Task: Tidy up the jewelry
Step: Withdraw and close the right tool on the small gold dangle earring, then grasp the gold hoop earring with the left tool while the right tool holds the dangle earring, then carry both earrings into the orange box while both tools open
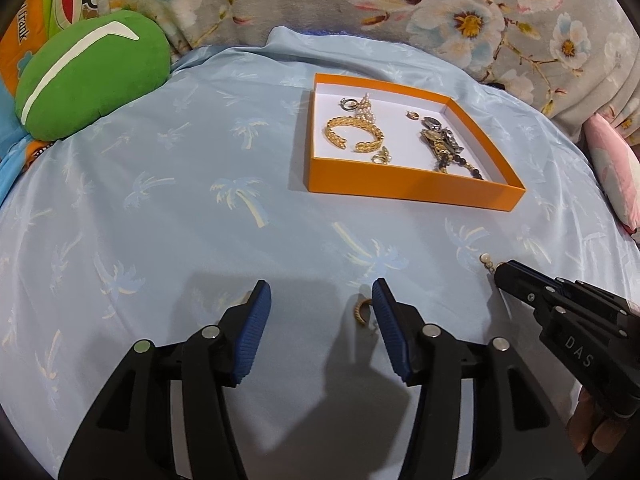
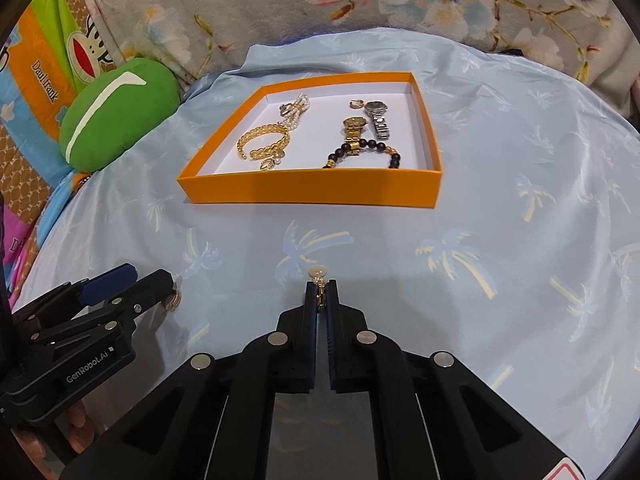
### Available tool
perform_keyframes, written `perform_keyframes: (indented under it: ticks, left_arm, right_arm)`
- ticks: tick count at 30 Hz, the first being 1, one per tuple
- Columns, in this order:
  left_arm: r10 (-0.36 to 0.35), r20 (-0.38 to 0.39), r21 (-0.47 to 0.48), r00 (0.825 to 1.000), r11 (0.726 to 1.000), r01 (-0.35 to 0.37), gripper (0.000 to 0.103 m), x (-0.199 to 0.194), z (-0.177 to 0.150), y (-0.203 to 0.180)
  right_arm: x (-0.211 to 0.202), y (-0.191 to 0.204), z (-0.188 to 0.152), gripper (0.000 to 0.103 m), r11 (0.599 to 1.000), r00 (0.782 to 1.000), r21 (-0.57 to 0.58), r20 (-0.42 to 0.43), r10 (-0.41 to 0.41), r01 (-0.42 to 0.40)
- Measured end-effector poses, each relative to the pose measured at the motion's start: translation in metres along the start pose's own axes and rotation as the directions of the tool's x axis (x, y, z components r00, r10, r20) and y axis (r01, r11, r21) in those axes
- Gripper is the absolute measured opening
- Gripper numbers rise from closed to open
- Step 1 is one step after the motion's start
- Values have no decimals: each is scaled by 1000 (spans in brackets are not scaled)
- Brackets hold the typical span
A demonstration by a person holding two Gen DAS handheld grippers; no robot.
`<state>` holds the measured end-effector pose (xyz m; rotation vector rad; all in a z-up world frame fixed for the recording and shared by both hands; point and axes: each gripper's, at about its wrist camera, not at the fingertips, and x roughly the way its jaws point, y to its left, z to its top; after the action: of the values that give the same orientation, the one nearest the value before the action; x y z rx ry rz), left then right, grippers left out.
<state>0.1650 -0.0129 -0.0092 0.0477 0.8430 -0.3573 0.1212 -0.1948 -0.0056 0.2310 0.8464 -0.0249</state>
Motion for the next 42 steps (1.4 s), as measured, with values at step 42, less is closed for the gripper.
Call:
perform_keyframes:
  ticks: [42]
  left_arm:
    - [-44, 11, 65, 999, 997, 43, 16, -8, -7, -25]
  right_arm:
    - [-19, -6, -13, 4, 1000, 999, 25, 38, 0, -1]
